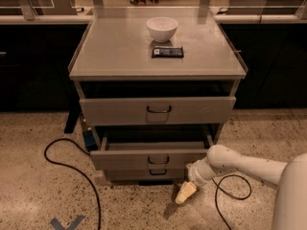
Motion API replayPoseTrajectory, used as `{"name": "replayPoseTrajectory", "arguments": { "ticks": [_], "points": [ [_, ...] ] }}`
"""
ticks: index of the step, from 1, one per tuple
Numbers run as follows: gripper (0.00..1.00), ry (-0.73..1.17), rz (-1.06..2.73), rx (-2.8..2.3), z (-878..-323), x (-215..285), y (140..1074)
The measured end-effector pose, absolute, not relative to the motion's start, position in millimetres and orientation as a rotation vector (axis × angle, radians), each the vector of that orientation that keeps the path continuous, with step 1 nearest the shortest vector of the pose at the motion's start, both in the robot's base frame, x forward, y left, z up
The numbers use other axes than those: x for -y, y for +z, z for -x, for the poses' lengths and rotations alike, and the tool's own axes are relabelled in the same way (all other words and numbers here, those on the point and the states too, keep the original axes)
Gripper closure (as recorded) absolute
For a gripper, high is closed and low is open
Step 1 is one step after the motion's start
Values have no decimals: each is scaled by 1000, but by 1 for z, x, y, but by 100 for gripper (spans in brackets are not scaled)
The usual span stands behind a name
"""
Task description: Close middle drawer
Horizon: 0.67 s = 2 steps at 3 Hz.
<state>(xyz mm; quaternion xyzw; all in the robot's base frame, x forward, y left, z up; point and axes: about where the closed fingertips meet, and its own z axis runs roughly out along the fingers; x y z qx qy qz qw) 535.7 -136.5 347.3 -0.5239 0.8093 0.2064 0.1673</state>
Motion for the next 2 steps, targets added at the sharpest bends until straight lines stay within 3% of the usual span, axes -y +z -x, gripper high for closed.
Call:
{"name": "replayPoseTrajectory", "arguments": {
  "ticks": [2],
  "points": [
    [0, 671, 1463, -2266, -550, 133, 328]
  ]
}}
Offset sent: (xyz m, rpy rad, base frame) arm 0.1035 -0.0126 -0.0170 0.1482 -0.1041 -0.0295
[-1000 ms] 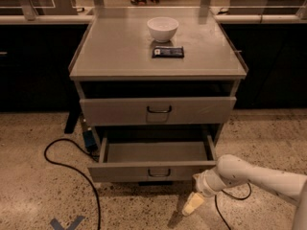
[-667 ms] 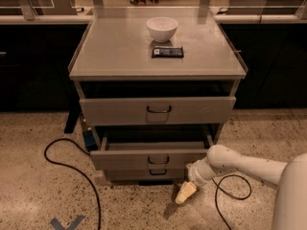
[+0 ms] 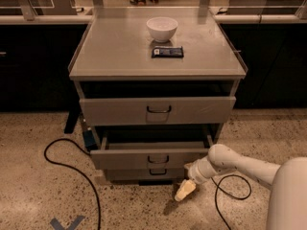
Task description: Close middle drawer
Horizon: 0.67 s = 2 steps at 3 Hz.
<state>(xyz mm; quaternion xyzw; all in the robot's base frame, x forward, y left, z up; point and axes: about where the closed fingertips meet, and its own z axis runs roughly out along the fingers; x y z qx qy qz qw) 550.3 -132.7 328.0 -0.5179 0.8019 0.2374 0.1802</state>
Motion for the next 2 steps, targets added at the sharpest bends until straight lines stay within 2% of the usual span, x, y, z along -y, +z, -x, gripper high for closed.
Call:
{"name": "replayPoseTrajectory", "arguments": {
  "ticks": [1, 2],
  "points": [
    [0, 671, 1450, -2231, -568, 129, 328],
    [0, 625, 1416, -2154, -608, 122, 345]
  ]
}}
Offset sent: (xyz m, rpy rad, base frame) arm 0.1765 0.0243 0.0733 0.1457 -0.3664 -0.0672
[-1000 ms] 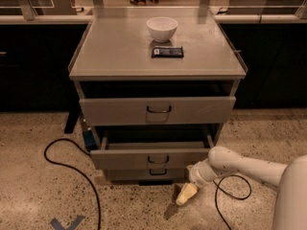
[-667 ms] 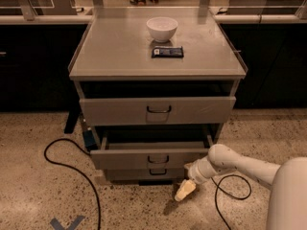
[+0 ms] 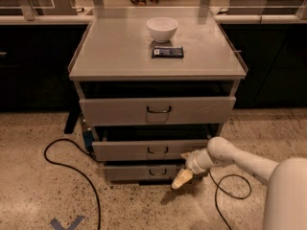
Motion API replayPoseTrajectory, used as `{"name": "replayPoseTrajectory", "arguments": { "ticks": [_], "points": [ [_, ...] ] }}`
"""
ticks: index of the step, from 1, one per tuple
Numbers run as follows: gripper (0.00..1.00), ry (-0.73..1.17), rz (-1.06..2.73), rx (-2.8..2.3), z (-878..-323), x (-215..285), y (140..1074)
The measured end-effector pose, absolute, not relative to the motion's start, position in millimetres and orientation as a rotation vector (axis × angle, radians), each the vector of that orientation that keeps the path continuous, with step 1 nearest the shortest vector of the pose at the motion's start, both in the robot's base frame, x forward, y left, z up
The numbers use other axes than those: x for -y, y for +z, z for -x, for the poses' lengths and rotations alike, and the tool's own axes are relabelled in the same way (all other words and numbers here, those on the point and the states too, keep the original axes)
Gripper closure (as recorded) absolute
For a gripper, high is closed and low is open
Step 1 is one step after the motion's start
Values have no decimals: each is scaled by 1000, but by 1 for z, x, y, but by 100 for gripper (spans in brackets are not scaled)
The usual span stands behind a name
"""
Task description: Close middle drawer
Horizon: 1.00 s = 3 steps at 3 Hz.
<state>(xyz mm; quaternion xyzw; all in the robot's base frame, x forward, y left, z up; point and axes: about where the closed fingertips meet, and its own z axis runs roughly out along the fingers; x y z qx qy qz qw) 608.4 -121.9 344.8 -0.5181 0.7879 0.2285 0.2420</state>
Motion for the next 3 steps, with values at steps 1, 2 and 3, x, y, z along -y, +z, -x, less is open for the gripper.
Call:
{"name": "replayPoseTrajectory", "arguments": {
  "ticks": [1, 2, 3],
  "points": [
    [0, 625, 1416, -2154, -607, 122, 345],
    [0, 570, 1384, -2033, -643, 109, 375],
    [0, 570, 1384, -2033, -639, 110, 375]
  ]
}}
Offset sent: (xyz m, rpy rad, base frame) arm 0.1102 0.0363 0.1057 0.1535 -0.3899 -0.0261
